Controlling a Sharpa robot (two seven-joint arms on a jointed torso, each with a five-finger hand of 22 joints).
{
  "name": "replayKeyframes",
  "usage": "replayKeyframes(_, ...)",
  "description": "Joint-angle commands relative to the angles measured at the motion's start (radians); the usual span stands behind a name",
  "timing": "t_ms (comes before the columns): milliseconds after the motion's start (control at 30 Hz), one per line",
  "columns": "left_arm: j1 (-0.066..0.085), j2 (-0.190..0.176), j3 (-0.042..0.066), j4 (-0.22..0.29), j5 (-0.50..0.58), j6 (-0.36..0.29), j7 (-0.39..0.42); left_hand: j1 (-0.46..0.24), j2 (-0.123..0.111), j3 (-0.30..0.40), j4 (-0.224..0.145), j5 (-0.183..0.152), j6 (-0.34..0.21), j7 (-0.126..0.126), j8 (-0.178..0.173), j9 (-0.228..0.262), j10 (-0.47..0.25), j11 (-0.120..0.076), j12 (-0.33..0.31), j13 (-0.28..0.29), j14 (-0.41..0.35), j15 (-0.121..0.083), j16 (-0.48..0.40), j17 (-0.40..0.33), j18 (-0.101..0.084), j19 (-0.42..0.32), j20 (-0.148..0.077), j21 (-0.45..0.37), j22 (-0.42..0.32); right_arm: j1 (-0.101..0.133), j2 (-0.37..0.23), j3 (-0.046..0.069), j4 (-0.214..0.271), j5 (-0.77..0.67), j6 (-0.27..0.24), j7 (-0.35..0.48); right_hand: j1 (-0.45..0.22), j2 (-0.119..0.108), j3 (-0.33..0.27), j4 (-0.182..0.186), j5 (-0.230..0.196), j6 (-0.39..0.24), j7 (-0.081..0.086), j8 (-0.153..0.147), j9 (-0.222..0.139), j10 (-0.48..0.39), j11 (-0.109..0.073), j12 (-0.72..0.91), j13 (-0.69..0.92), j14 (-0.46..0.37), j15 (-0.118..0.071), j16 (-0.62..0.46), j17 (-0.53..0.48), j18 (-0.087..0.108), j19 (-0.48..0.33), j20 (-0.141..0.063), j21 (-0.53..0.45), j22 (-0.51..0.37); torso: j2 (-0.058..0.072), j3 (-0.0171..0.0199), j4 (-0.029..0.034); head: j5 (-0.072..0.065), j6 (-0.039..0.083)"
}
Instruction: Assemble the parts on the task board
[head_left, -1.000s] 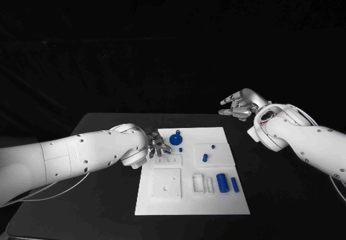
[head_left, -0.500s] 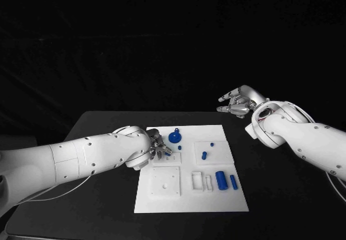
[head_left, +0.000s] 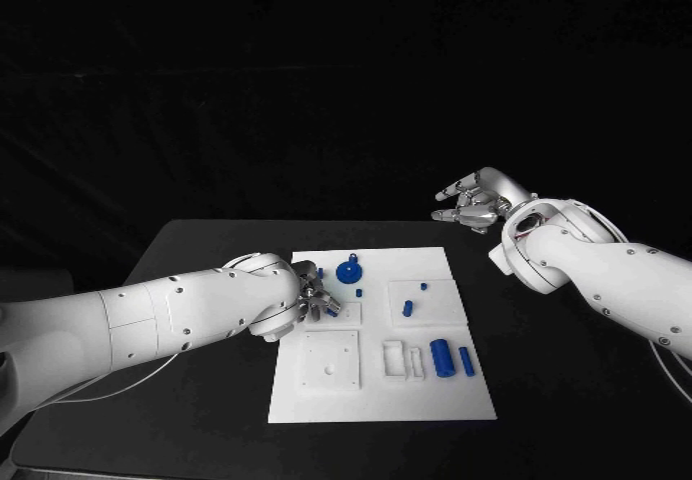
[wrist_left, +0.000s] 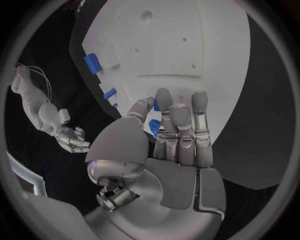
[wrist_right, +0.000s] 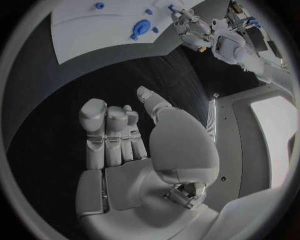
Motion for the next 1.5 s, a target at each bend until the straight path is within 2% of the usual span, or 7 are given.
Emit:
replayKeyframes(33, -0.001, 0.0, 0.001, 0.001, -0.009, 0.04, -0.005, 0.003, 0.012, 0.119, -0.124, 0.004, 0.053, -0.046, 0.002, 0.158, 0.041, -0.002, 0.005, -0.002, 0.003, 0.002, -0.006, -0.001, 0.004, 0.013, 0.001, -0.021, 0.02, 0.0, 0.002, 0.001, 0.002, -0.007, 0.0, 0.0, -0.008, 0.0, 0.007, 0.0, 0.004, 0.008, 0.002, -0.004, 0.001, -0.008, 0.0, 0.001, -0.001, 0.001, -0.005, -0.004, -0.001, 0.018, 0.054, -0.002, -0.007, 0.096, -0.001, 0.0003, -0.0003, 0.0, 0.0)
replayKeyframes(300, -0.002, 0.0, 0.001, -0.001, -0.009, 0.052, -0.004, 0.002, 0.012, 0.119, -0.125, 0.004, 0.053, -0.046, 0.003, 0.158, 0.041, -0.002, 0.006, -0.003, 0.003, 0.002, -0.007, -0.002, 0.004, 0.015, 0.001, -0.031, 0.029, 0.0, 0.004, 0.001, 0.001, -0.008, 0.002, -0.001, -0.011, -0.001, 0.005, 0.002, 0.004, 0.01, 0.001, -0.004, 0.001, -0.006, -0.001, 0.002, 0.0, 0.001, -0.005, -0.004, -0.001, 0.018, 0.054, -0.003, -0.007, 0.096, 0.0, 0.0015, -0.0008, -0.001, 0.001)
replayKeyframes(567, -0.004, 0.003, 0.001, -0.006, -0.009, 0.053, -0.002, 0.005, 0.012, 0.116, -0.121, -0.001, 0.053, -0.047, 0.002, 0.152, 0.042, 0.0, 0.003, -0.004, 0.003, 0.001, -0.007, -0.003, -0.001, 0.051, 0.001, -0.12, 0.118, 0.0, 0.007, 0.001, 0.0, -0.008, 0.003, -0.001, -0.012, -0.001, 0.005, 0.003, 0.004, 0.009, 0.001, -0.004, 0.001, -0.007, -0.001, 0.002, -0.001, 0.001, -0.005, -0.004, 0.0, 0.018, 0.054, -0.003, -0.009, 0.096, 0.0, 0.0021, -0.0003, -0.003, 0.001)
replayKeyframes(800, -0.005, 0.009, 0.001, -0.016, -0.009, 0.053, -0.003, 0.001, 0.014, 0.11, -0.114, -0.019, 0.057, -0.049, 0.004, 0.154, 0.043, -0.001, 0.007, -0.003, 0.005, 0.001, -0.005, -0.002, -0.001, 0.056, 0.001, -0.128, 0.127, 0.0, 0.01, 0.001, -0.002, -0.008, 0.004, -0.001, -0.012, -0.001, 0.005, 0.003, 0.004, 0.009, 0.001, -0.004, 0.001, -0.007, -0.001, 0.002, -0.001, 0.001, -0.005, -0.004, 0.0, 0.018, 0.054, -0.003, -0.009, 0.096, 0.0, 0.0023, -0.0008, -0.002, 0.002)
replayKeyframes(1167, -0.009, 0.023, 0.001, -0.033, -0.009, 0.057, 0.002, 0.002, 0.011, 0.1, -0.084, -0.024, 0.091, -0.058, 0.007, 0.187, 0.045, 0.0, 0.046, -0.009, 0.016, 0.003, 0.001, 0.008, 0.002, 0.078, 0.008, -0.17, 0.167, 0.0, 0.013, 0.001, -0.004, -0.008, 0.005, 0.0, -0.012, 0.0, 0.004, 0.006, 0.005, 0.011, 0.0, -0.004, 0.001, -0.007, -0.001, 0.001, -0.002, 0.001, -0.005, -0.006, -0.001, 0.018, 0.055, -0.004, -0.009, 0.096, 0.001, 0.0017, -0.0001, -0.003, 0.0)
replayKeyframes(1267, -0.011, 0.027, 0.001, -0.037, -0.008, 0.06, 0.004, 0.001, 0.022, 0.102, -0.078, -0.039, 0.094, -0.059, 0.008, 0.196, 0.046, 0.001, 0.053, -0.012, 0.018, 0.005, 0.001, 0.01, 0.003, 0.081, 0.01, -0.175, 0.17, 0.0, 0.015, 0.001, -0.005, -0.011, 0.005, 0.0, -0.012, 0.0, 0.004, 0.006, 0.007, 0.011, 0.0, -0.004, 0.001, -0.007, -0.001, 0.002, -0.001, 0.001, -0.005, -0.007, -0.001, 0.017, 0.055, -0.004, -0.01, 0.095, 0.001, 0.0014, 0.0004, -0.004, 0.0)
replayKeyframes(1500, -0.014, 0.032, 0.001, -0.039, -0.007, 0.071, 0.008, -0.01, 0.026, 0.103, -0.078, -0.037, 0.116, -0.067, 0.01, 0.235, 0.047, -0.003, 0.085, -0.019, 0.025, 0.006, 0.005, 0.023, 0.009, 0.089, 0.018, -0.182, 0.174, -0.001, 0.019, 0.001, -0.008, -0.017, 0.007, 0.0, -0.012, 0.001, 0.005, 0.007, 0.01, 0.011, 0.0, -0.004, 0.001, -0.007, -0.001, 0.002, -0.002, 0.001, -0.006, -0.007, -0.002, 0.017, 0.055, -0.004, -0.011, 0.095, 0.001, 0.0018, 0.0002, -0.005, -0.002)
